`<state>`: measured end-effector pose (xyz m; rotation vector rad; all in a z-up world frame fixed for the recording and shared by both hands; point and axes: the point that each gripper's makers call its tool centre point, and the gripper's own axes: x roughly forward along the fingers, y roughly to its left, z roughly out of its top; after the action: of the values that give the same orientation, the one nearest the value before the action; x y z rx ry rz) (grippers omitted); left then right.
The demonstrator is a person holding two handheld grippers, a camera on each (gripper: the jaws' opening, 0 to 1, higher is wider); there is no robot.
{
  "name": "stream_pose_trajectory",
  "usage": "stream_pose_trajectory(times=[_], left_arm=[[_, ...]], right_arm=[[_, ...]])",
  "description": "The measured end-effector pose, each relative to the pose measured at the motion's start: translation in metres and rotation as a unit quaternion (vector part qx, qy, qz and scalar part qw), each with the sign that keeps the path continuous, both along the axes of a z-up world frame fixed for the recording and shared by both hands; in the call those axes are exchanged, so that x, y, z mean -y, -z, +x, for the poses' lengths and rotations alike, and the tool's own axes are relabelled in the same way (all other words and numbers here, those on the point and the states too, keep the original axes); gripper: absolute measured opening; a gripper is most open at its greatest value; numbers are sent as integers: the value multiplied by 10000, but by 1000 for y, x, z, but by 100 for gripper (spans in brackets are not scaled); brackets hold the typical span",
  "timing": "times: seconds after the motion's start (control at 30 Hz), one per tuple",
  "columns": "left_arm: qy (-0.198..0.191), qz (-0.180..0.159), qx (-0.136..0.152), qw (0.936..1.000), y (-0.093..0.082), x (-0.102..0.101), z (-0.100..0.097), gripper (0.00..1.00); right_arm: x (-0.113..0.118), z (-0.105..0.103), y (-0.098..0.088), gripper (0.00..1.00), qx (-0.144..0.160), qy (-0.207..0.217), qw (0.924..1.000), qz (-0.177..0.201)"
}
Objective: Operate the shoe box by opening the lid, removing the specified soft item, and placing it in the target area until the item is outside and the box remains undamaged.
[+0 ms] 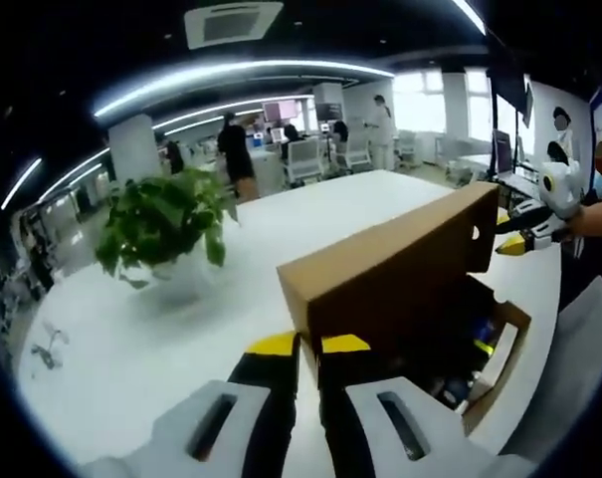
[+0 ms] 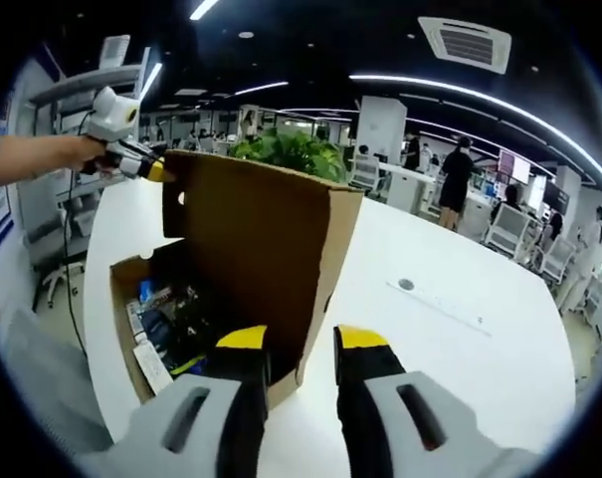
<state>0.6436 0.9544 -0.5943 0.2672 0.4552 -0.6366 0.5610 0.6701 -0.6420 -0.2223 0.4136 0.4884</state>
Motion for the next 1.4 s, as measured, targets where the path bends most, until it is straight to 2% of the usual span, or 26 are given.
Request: stream_pose_trajectory(times=[0.53, 0.93, 1.13, 1.23, 1.4], left_arm=[[-40, 55, -66, 10000, 1, 4, 10, 3], [-25, 188, -116, 9998, 3, 6, 19, 3], [-79, 165, -127, 9998, 4, 8, 24, 3], [-122, 224, -54, 9997, 7, 9, 27, 4], [-164, 333, -177, 9992, 23, 8, 22, 6]], right_arm=[[6, 3, 29, 14, -248, 79, 9996, -109], [-1, 16, 35, 5, -259, 50, 9995, -188], [1, 22, 38, 2, -267, 125, 9989, -365], [3, 23, 38, 2, -301, 187, 9988, -350], [3, 24, 38, 2, -291, 154, 9988, -375]])
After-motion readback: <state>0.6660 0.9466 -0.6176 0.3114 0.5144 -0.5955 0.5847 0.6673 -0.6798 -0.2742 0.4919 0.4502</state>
